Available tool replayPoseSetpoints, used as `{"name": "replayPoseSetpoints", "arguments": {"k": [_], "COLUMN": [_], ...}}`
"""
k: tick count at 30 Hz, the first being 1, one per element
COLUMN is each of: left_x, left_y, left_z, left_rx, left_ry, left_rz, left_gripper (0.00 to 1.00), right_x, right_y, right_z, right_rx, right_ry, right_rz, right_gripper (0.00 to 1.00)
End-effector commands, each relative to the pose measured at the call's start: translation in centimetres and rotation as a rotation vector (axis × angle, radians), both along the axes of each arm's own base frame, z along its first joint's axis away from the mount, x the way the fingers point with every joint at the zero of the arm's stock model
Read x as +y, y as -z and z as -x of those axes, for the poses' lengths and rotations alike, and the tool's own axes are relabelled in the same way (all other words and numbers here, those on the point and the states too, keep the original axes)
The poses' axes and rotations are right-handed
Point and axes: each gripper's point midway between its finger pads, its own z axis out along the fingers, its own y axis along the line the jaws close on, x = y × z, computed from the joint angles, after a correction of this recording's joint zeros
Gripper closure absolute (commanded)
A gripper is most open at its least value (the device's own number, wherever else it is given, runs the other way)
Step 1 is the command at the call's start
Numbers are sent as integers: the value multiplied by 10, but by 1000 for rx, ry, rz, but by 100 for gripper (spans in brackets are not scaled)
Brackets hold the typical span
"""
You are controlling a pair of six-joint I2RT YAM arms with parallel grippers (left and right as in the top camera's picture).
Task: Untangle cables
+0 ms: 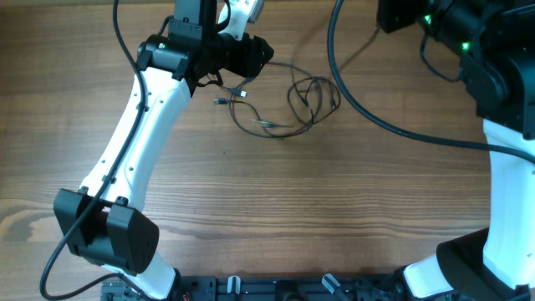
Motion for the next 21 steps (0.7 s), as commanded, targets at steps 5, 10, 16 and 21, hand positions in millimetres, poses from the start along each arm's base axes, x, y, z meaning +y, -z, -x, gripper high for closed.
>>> {"name": "replayPoseSetpoints", "arguments": {"k": [5, 10, 16, 21], "left_x": [-4, -4, -4, -4], "left_y": [0, 0, 0, 0], "left_z": [2, 2, 3, 2], "left_rx": [6, 5, 5, 4], "left_ry": [12, 13, 14, 14], "left_rz": [11, 10, 9, 9], "left_gripper": [44, 44, 44, 44], "right_x": [-52, -77, -106, -141], "right_y": [23, 44, 61, 71], "right_z": [4, 13, 14, 8], "right_rx": [134, 232, 308, 338], "right_ry": [179, 232, 318, 445], "right_rz": [-36, -30, -38, -31], "right_gripper": [96, 96, 96, 96]}}
